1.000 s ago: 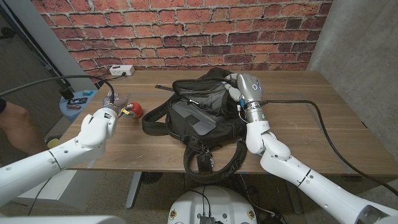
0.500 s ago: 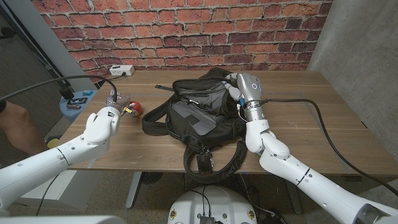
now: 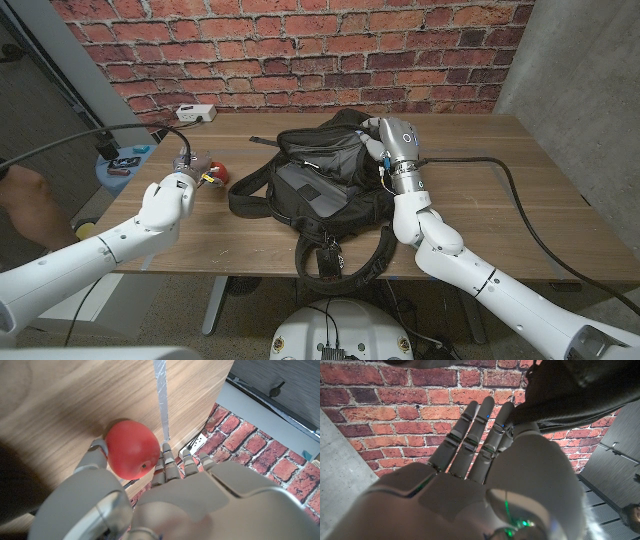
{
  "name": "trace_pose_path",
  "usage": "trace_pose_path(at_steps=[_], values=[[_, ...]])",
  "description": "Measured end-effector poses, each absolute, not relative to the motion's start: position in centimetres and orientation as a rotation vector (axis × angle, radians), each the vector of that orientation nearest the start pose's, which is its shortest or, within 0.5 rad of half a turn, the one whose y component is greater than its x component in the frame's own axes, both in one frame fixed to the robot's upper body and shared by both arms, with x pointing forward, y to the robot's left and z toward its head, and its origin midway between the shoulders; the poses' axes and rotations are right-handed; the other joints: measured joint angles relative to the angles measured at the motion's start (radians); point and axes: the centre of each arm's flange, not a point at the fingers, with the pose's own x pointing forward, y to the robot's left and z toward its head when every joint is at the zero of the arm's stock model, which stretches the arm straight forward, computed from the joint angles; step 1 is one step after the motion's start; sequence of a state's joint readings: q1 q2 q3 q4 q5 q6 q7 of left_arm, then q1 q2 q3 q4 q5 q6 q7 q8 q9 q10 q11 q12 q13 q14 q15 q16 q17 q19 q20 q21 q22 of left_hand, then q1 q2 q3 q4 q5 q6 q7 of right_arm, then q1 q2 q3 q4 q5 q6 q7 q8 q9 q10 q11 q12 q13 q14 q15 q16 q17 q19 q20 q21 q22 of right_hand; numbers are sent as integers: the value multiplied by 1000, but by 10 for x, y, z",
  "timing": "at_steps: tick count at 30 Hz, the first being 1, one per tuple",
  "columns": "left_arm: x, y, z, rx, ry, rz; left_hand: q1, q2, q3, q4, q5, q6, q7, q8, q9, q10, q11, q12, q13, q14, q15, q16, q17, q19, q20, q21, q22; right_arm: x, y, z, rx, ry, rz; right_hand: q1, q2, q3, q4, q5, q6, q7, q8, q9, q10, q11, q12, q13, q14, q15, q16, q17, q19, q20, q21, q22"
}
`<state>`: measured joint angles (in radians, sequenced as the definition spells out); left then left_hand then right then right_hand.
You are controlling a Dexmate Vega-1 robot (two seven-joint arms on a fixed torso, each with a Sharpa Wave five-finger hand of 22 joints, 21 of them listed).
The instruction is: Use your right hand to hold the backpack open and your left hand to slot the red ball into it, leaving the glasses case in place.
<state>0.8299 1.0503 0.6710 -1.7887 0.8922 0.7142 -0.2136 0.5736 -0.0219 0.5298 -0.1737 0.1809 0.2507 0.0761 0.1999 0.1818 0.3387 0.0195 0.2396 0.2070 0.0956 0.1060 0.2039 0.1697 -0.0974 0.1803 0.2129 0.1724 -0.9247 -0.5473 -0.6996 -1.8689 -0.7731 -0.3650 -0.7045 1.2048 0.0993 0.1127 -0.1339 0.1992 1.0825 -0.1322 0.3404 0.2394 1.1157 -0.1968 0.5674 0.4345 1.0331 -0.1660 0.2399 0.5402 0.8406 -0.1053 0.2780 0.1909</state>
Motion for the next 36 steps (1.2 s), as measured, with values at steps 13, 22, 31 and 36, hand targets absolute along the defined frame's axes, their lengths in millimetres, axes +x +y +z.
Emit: trace_pose_path(at_steps=[13, 22, 31, 36], values=[[594, 385, -19, 1852, -98, 531, 167, -41, 29, 1, 1, 216, -24, 64, 9, 296, -84, 123, 61, 305, -117, 44, 7, 256, -37, 17, 0, 522, -128, 1, -1086, -1059, -512, 1, 1, 0, 0, -2, 0, 0, -1, 0, 0, 0, 0, 0, 5, -5, -4, 0, 0, 0, 0, 0], [595, 382, -21, 1839, -184, 565, 192, -56, 20, 4, 0, 272, -22, 86, 12, 345, -80, 164, 102, 387, -163, 56, 10, 307, -53, 17, 0, 523, -128, 0, -1088, -1054, -515, 1, 1, -3, 3, 1, 0, 0, -3, 5, 0, 0, 0, 0, 5, -5, -4, 0, -5, 5, 0, 0], [593, 381, -18, 1820, -232, 590, 202, -67, 6, 7, 0, 305, -32, 97, 16, 367, -89, 176, 120, 410, -176, 63, 10, 316, -55, 12, 0, 523, -127, 1, -1090, -1056, -518, 1, 1, -3, 3, 1, 0, 0, -6, 5, 0, 0, 0, 4, 5, -5, -8, 5, -5, 5, 0, 0], [590, 380, -15, 1808, -252, 596, 205, -69, 2, 11, 0, 319, -32, 97, 16, 377, -88, 182, 129, 426, -182, 63, 14, 326, -55, 12, 2, 522, -126, 2, -1090, -1058, -518, 1, 1, -3, 3, 1, 0, 0, -6, 5, 0, 0, 0, 1, 5, -5, -8, 5, -5, 5, 0, 0]])
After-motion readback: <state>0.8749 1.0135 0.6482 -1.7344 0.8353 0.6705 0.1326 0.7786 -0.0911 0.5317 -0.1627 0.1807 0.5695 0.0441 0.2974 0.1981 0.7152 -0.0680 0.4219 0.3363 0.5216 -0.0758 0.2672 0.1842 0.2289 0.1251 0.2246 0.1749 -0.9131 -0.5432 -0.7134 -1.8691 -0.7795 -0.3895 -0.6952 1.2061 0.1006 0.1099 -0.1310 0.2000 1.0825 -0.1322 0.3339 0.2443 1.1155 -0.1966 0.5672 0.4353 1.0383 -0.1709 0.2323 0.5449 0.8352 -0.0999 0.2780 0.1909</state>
